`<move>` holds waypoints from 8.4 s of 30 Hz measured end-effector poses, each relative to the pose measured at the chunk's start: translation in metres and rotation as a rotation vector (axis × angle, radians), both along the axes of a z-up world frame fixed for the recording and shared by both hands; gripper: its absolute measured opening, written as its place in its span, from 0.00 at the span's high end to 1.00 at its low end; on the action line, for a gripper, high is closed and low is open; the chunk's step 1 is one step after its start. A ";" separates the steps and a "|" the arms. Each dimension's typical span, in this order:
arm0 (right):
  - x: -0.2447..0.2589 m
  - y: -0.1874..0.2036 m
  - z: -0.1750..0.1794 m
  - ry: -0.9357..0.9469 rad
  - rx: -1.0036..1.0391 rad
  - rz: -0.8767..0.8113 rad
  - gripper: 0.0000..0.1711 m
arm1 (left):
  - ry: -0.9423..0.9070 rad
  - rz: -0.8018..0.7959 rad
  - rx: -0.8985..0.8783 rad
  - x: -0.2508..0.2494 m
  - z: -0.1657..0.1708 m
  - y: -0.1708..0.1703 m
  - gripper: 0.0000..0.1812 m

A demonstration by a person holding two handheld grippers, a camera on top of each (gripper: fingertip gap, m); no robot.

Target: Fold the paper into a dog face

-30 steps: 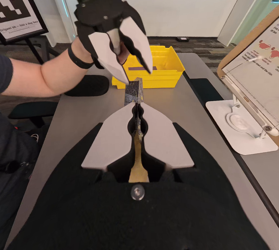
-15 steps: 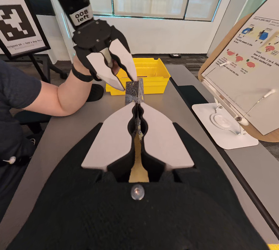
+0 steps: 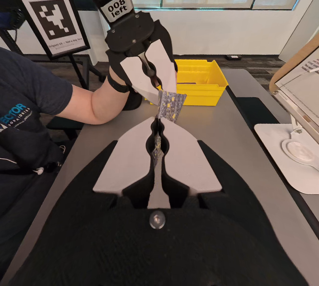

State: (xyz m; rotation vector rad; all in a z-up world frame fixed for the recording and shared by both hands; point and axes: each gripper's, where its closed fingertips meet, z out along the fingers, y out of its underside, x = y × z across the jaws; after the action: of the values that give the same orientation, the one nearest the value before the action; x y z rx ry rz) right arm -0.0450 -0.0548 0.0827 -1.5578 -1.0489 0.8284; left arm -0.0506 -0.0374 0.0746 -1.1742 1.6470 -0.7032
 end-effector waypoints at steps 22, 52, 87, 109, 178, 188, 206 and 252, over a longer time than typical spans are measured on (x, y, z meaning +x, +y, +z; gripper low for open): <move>0.020 -0.003 0.011 -0.065 0.138 -0.094 0.90 | -0.024 -0.138 -0.116 0.003 0.003 -0.023 1.00; -0.006 -0.023 0.019 -0.122 0.167 -0.050 0.99 | -0.009 -0.153 -0.112 -0.004 0.002 -0.025 0.85; 0.032 -0.021 0.036 -0.225 0.262 -0.299 0.92 | -0.123 -0.194 -0.218 -0.013 0.026 -0.024 1.00; 0.023 -0.019 0.028 -0.158 0.153 -0.228 0.94 | -0.134 -0.202 -0.201 -0.011 0.028 -0.028 1.00; 0.015 -0.044 0.090 0.053 0.459 -0.247 0.86 | -0.132 -0.286 -0.227 -0.008 0.025 -0.042 1.00; -0.001 -0.035 0.060 -0.123 0.355 -0.238 0.90 | -0.051 -0.307 -0.168 -0.002 0.012 -0.056 1.00; -0.015 -0.043 0.043 -0.118 0.248 -0.079 0.99 | -0.198 -0.361 -0.230 -0.010 0.039 -0.065 0.86; -0.032 -0.046 0.048 -0.031 0.244 -0.013 1.00 | -0.189 -0.337 -0.126 -0.012 0.040 -0.070 1.00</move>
State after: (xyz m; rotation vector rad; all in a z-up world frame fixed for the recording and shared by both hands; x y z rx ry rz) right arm -0.0766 -0.1004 0.1307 -1.3730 -1.1172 0.6426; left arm -0.0624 -0.1070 0.1148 -0.8915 1.6736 -1.1098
